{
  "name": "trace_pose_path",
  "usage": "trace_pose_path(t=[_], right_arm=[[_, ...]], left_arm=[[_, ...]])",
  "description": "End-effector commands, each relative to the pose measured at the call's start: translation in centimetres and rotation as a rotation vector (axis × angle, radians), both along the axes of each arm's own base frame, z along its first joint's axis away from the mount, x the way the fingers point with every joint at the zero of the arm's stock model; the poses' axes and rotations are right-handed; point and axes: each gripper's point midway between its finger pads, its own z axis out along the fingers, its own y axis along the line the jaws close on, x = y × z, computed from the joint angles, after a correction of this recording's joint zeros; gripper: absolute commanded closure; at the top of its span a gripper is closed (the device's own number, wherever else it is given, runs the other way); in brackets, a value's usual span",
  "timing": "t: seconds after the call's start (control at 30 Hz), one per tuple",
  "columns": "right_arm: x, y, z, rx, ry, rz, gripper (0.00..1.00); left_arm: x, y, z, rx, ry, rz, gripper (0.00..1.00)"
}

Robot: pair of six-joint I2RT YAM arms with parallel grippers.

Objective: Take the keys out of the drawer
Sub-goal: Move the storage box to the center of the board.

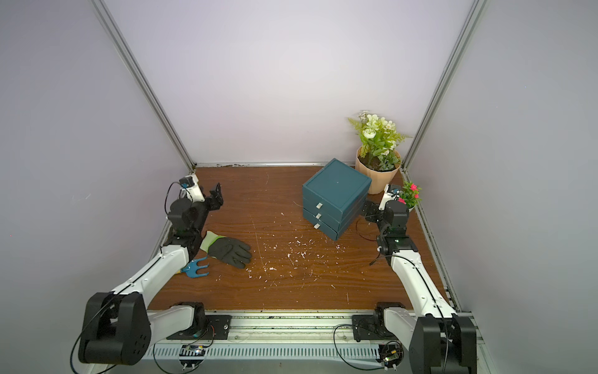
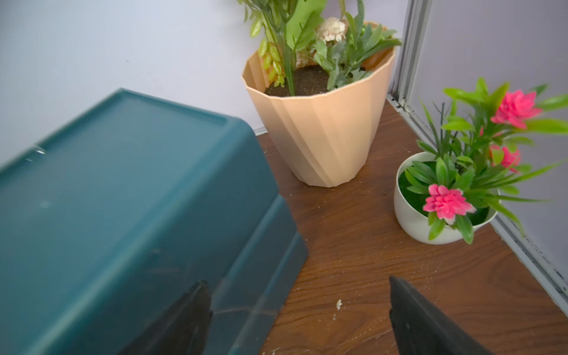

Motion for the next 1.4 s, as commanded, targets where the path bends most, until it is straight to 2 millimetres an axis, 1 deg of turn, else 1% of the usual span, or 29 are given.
trace_pose_path(t=[0.0,0.1,0.2,0.23,0.3,0.4,0.47,0.5,0.6,0.77,0.87,0.93,1.0,1.1,1.17,1.27,1.37], right_arm=[[-1.0,1.2,2.7,0.129,0.034,0.030,0.07],[-0.9,2.1,5.1,0.209,0.027,0.061,0.08],[-0.4,2.9,6.5,0.274,0.043,0.082,0.09],[-0.2,3.0,6.6,0.292,0.057,0.087,0.09],[0.5,3.4,6.3,0.334,0.100,0.100,0.09],[1.3,2.8,5.3,0.436,0.164,0.053,0.09],[1.9,3.0,5.7,0.477,0.155,0.077,0.11],[2.2,3.2,5.9,0.483,0.148,0.084,0.10],[2.8,3.1,5.4,0.486,0.163,0.083,0.08],[3.6,4.6,3.8,0.497,0.227,0.169,0.09],[3.8,5.6,2.7,0.510,0.267,0.224,0.09],[3.9,6.3,2.3,0.521,0.289,0.262,0.10],[4.0,6.8,2.3,0.521,0.299,0.297,0.10],[4.1,7.5,2.1,0.525,0.320,0.339,0.08],[4.2,8.4,1.9,0.532,0.345,0.378,0.08],[4.3,9.7,1.6,0.528,0.377,0.429,0.11],[4.3,11.4,1.4,0.509,0.398,0.488,0.14]], left_arm=[[0.0,-4.8,-4.1,-0.029,0.298,-0.123,0.29],[0.9,-9.8,-2.3,-0.006,0.302,-0.262,0.28],[1.9,-14.1,-0.5,-0.064,0.297,-0.386,0.27],[2.2,-15.4,0.0,-0.087,0.296,-0.422,0.27],[2.8,-19.0,1.2,-0.114,0.292,-0.532,0.26],[3.4,-24.0,2.3,-0.089,0.303,-0.645,0.26],[3.7,-26.5,3.2,-0.071,0.301,-0.691,0.25],[4.0,-27.5,3.1,-0.077,0.312,-0.701,0.25],[4.3,-29.8,1.8,-0.127,0.368,-0.743,0.26],[4.6,-31.8,-0.4,-0.195,0.475,-0.764,0.26],[4.3,-32.6,-0.8,-0.210,0.497,-0.790,0.26],[3.9,-33.0,-0.7,-0.222,0.509,-0.815,0.26],[3.5,-33.2,-0.5,-0.224,0.518,-0.839,0.27],[3.1,-33.2,-0.7,-0.205,0.540,-0.854,0.28],[2.6,-33.2,-0.8,-0.194,0.560,-0.872,0.28],[1.9,-33.1,-1.3,-0.195,0.598,-0.878,0.29],[1.6,-32.8,-1.5,-0.187,0.613,-0.870,0.29]])
